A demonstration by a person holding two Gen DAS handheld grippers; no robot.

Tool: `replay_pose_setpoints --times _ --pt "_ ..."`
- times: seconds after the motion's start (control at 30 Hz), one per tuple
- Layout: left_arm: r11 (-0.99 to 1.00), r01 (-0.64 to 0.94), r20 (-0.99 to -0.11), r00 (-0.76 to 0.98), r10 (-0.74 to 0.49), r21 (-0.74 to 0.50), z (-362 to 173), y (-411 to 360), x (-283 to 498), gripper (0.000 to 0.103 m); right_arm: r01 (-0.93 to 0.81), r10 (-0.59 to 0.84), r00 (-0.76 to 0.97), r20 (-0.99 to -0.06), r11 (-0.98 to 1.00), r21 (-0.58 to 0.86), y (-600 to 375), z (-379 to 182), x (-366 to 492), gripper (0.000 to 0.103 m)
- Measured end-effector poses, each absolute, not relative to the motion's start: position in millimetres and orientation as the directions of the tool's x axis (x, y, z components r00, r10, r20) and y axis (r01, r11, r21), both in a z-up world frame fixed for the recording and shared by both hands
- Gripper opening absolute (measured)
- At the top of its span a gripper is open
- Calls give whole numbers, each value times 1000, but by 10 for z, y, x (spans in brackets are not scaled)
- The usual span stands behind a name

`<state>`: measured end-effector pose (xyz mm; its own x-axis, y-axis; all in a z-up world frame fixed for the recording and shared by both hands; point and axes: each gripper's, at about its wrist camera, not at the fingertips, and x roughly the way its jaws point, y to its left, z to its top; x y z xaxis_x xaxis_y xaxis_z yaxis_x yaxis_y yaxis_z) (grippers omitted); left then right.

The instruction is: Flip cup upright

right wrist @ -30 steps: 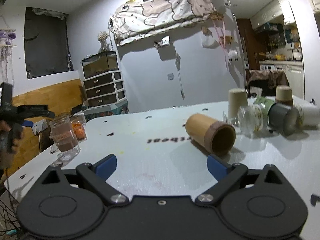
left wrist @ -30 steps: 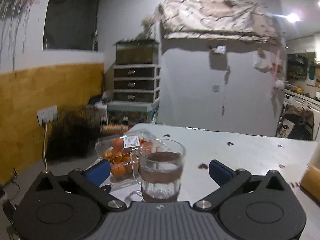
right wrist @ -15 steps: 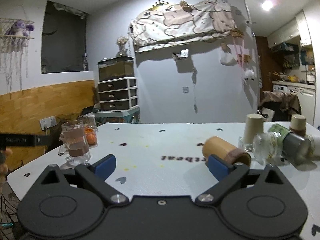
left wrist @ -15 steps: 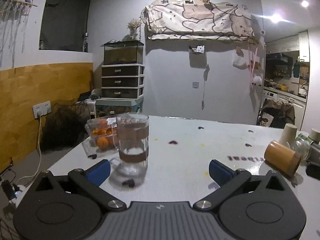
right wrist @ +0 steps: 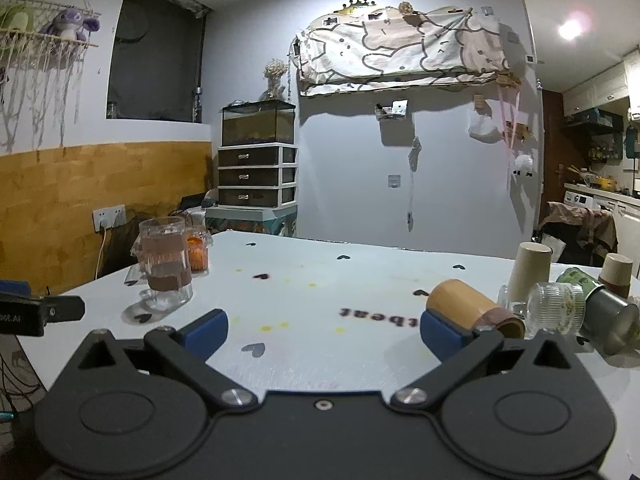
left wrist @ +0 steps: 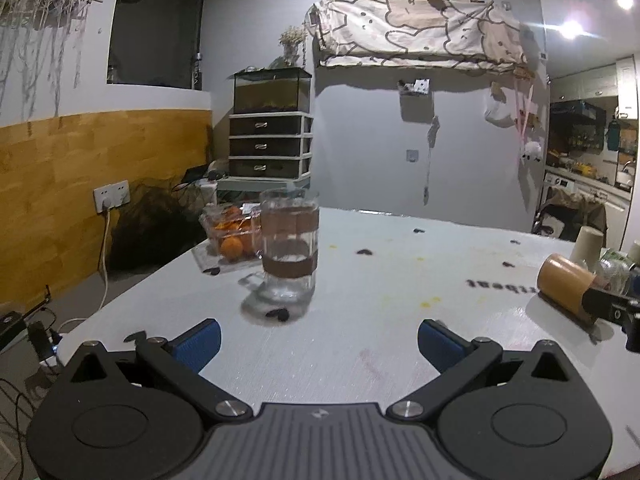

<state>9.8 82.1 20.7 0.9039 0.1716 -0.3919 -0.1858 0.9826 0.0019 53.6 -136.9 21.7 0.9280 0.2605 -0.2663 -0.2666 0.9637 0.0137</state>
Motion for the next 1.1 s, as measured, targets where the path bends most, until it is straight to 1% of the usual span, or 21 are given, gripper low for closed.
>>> replay_pose_setpoints --times 0.17,1.1 --pt "985 -173 -411 898 158 0 163 803 102 103 -266 258 925 -278 964 9 -1354 192 549 103" --pt "981 -192 -408 896 178 5 171 793 90 103 -279 270 919 -288 960 11 -1333 179 529 103"
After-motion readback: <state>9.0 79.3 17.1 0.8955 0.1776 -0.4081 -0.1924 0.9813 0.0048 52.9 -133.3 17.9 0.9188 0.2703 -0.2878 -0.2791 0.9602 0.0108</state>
